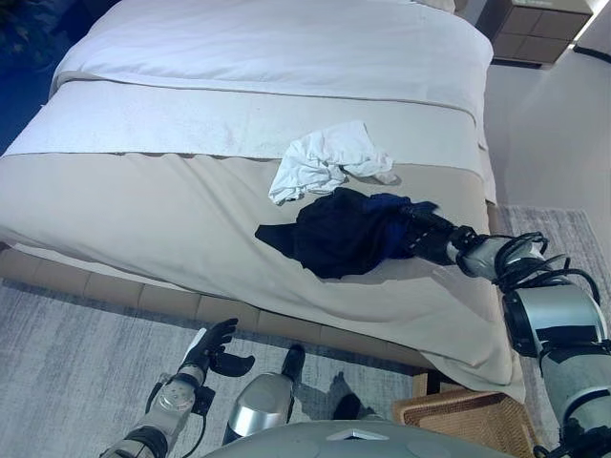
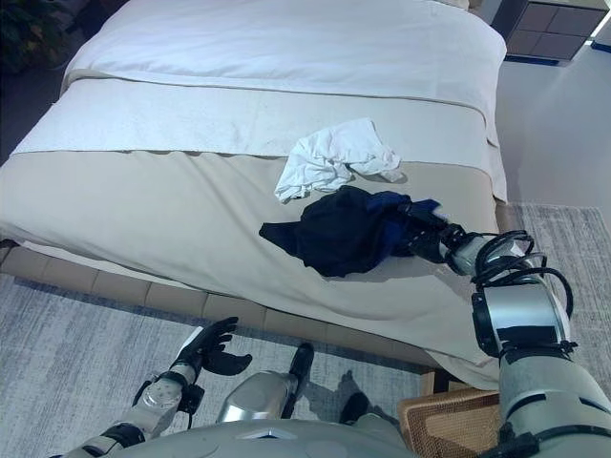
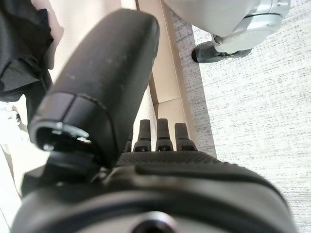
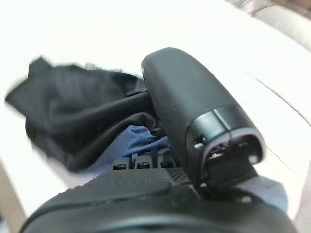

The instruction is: Pick up the clothes from the bed and place them into the basket

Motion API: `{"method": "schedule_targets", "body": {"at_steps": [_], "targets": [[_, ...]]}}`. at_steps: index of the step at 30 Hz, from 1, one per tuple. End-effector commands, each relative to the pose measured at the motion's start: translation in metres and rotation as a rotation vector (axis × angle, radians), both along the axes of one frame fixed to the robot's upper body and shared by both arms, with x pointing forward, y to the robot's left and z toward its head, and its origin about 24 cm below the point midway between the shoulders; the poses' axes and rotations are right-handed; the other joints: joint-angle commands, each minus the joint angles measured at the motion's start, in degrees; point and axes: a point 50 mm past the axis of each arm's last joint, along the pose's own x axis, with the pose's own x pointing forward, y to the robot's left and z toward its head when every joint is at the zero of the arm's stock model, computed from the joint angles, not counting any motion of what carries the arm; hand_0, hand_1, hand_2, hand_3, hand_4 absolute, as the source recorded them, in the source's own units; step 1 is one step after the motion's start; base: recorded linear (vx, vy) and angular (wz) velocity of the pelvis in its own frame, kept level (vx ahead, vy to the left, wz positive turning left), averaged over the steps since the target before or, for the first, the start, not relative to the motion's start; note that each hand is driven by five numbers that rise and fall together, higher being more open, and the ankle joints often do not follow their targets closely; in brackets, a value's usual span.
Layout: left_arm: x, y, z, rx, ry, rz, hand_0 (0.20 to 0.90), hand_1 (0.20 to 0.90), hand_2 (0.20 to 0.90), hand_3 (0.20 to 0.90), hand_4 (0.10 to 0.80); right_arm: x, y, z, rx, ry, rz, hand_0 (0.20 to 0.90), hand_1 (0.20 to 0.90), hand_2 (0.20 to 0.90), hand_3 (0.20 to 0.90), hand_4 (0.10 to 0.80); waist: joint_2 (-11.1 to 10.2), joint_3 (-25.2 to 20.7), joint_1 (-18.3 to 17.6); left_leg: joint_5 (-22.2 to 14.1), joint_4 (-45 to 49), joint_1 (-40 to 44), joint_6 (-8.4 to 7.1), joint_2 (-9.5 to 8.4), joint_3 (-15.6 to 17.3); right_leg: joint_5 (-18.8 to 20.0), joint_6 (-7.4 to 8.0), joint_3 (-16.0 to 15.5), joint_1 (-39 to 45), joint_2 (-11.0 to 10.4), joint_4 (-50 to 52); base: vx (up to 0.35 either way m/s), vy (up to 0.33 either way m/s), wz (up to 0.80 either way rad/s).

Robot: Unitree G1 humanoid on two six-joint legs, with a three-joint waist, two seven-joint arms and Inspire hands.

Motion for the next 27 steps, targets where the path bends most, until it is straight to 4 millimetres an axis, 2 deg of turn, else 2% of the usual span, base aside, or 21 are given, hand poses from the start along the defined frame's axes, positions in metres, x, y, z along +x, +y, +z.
{"method": "schedule_targets", "body": {"at_steps": [1,6,12,13,16,17,18,19,22,25,27], "targets": [[0.012,-0.003,0.009,-0.019,-0.090,-0.007,0.900,0.900,0.900,0.900,0.800,0.019,-0.025,0.055,-0.250,-0.120,0.152,0.900,0.900,0.900,0.900,0.800,0.23,-2.20,-0.19,-1.77,-2.06,2.63,2.08,-1.88,-1.10,6.85,-0.99,2.56,-5.14,-0.16,2.77,0.000,0.000,0.00],[0.018,-0.004,0.011,-0.018,-0.109,0.000,0.900,0.900,0.900,0.900,0.800,0.022,-0.039,0.074,-0.567,-0.044,0.232,0.900,0.900,0.900,0.900,0.800,-0.07,-1.13,-0.56,-1.74,-1.91,2.47,2.05,-1.67,-0.60,7.02,-1.00,2.95,-5.48,-0.16,2.96,-0.016,0.000,-0.01],[0.017,-0.005,0.011,-0.015,-0.118,0.018,0.900,0.900,0.900,0.900,0.800,0.019,-0.072,0.120,-1.116,0.198,0.317,0.900,0.900,0.900,0.900,0.800,-0.41,-0.85,-0.90,-1.87,-1.99,2.58,1.95,-1.52,0.16,7.13,-0.75,3.40,-5.45,-0.22,2.83,-0.031,0.016,-0.06],[0.017,-0.005,0.011,-0.016,-0.118,0.018,0.900,0.900,0.900,0.900,0.800,0.019,-0.072,0.122,-1.128,0.203,0.320,0.900,0.900,0.900,0.900,0.800,-0.38,-0.83,-0.91,-1.86,-2.01,2.61,1.95,-1.51,0.18,7.15,-0.73,3.41,-5.42,-0.22,2.81,-0.006,0.018,-0.15],[0.015,-0.005,0.010,-0.015,-0.116,0.023,0.900,0.900,0.900,0.900,0.800,0.025,-0.076,0.147,-1.298,0.213,0.315,0.900,0.900,0.900,0.900,0.800,-0.49,-0.95,-0.93,-2.03,-2.01,3.00,1.95,-1.42,0.49,7.23,-0.50,3.53,-5.00,-0.34,2.66,0.002,0.025,-0.08],[0.014,-0.004,0.009,-0.014,-0.114,0.027,0.900,0.900,0.900,0.900,0.800,0.031,-0.071,0.158,-1.385,0.181,0.308,0.900,0.900,0.900,0.900,0.800,-0.58,-1.09,-1.05,-2.03,-2.02,3.07,1.95,-1.41,0.66,7.25,-0.46,3.67,-4.93,-0.35,2.64,0.000,0.000,0.00],[0.013,-0.005,0.009,-0.013,-0.115,0.031,0.900,0.900,0.900,0.900,0.800,0.042,-0.060,0.169,-1.439,0.064,0.279,0.900,0.900,0.900,0.900,0.800,-0.64,-1.16,-1.07,-2.11,-1.99,3.10,1.97,-1.37,0.74,7.21,-0.40,3.85,-4.87,-0.34,2.67,-0.003,0.020,-0.05],[0.013,-0.004,0.009,-0.012,-0.115,0.032,0.900,0.900,0.900,0.900,0.800,0.048,-0.053,0.173,-1.460,0.011,0.274,0.900,0.900,0.900,0.900,0.800,-0.68,-1.18,-1.10,-2.13,-1.95,3.13,1.99,-1.37,0.77,7.16,-0.38,3.95,-4.87,-0.34,2.74,-0.004,0.012,-0.09],[0.014,-0.002,0.009,-0.006,-0.115,0.041,0.900,0.900,0.900,0.900,0.800,0.076,0.003,0.205,-1.666,-0.345,0.341,0.900,0.900,0.900,0.900,0.800,-0.96,-1.36,-1.49,-2.16,-1.74,2.74,2.05,-1.48,1.00,7.05,-0.24,4.49,-5.29,-0.28,2.99,-0.012,0.004,-0.09],[0.014,-0.001,0.010,-0.015,-0.124,0.058,0.900,0.900,0.900,0.900,0.800,0.080,0.049,0.218,-1.854,-0.603,0.482,0.900,0.900,0.900,0.900,0.800,-1.04,-1.28,-2.05,-2.33,-1.26,1.94,2.15,-1.69,1.20,6.85,-0.18,4.82,-5.94,-0.30,3.18,-0.033,0.014,-0.08],[0.015,-0.002,0.011,-0.023,-0.137,0.064,0.900,0.900,0.900,0.900,0.800,0.078,0.067,0.217,-1.925,-0.701,0.552,0.900,0.900,0.900,0.900,0.800,-1.01,-1.09,-2.24,-2.30,-1.02,1.35,2.18,-1.87,1.23,6.85,-0.14,4.81,-6.33,-0.34,3.20,-0.046,0.027,-0.01]]}}
